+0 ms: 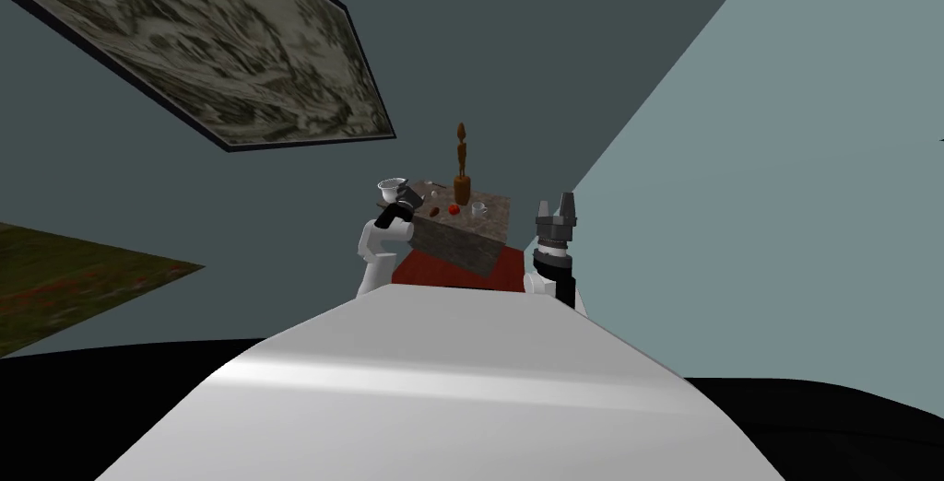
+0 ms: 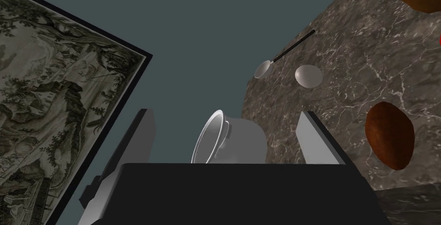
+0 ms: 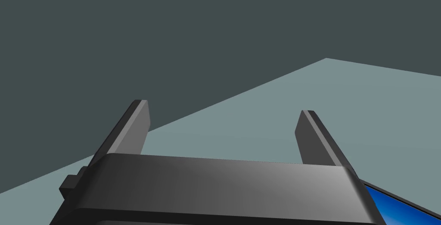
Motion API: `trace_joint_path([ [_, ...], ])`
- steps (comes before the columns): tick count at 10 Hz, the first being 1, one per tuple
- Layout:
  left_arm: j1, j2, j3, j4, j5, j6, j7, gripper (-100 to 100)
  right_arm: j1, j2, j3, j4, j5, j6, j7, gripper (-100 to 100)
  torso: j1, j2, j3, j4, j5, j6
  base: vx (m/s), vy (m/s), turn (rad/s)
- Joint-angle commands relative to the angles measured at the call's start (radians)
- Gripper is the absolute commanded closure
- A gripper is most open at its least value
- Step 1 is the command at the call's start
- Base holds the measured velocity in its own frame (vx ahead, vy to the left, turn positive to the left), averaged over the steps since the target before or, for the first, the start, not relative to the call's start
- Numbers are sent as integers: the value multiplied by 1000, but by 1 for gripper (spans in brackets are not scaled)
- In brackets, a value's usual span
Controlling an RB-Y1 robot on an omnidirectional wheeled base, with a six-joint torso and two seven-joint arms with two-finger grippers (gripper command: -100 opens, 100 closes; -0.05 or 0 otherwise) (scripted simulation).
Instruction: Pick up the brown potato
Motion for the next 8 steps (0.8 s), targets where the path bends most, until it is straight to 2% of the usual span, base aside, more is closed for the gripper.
trace_joint_path([
  [1, -30, -5, 7, 19, -2, 50, 44, -100, 0, 0, 0, 0, 0, 0, 0, 0, 0, 0, 0, 0, 0, 0, 14, 4, -93],
  [3, -30, -5, 7, 19, -2, 95, 44, -100, 0, 0, 0, 0, 0, 0, 0, 0, 0, 0, 0, 0, 0, 0, 13, 9, -24],
  [4, -54, -8, 14, 32, -3, 132, 81, -100, 0, 0, 0, 0, 0, 0, 0, 0, 0, 0, 0, 0, 0, 0, 14, 11, -79],
  [6, -54, -8, 14, 32, -3, 164, 81, -100, 0, 0, 0, 0, 0, 0, 0, 0, 1, 0, 0, 0, 0, 0, 11, 11, -29],
  [7, -77, -10, 21, 46, -3, 204, 116, -100, 0, 0, 0, 0, 0, 0, 0, 0, 0, 0, 0, 0, 0, 0, 19, 13, -72],
  [8, -77, -10, 21, 46, -3, 231, 116, -100, 0, 0, 0, 0, 0, 0, 0, 0, 0, -1, 0, 0, 0, 0, 23, 18, -58],
])
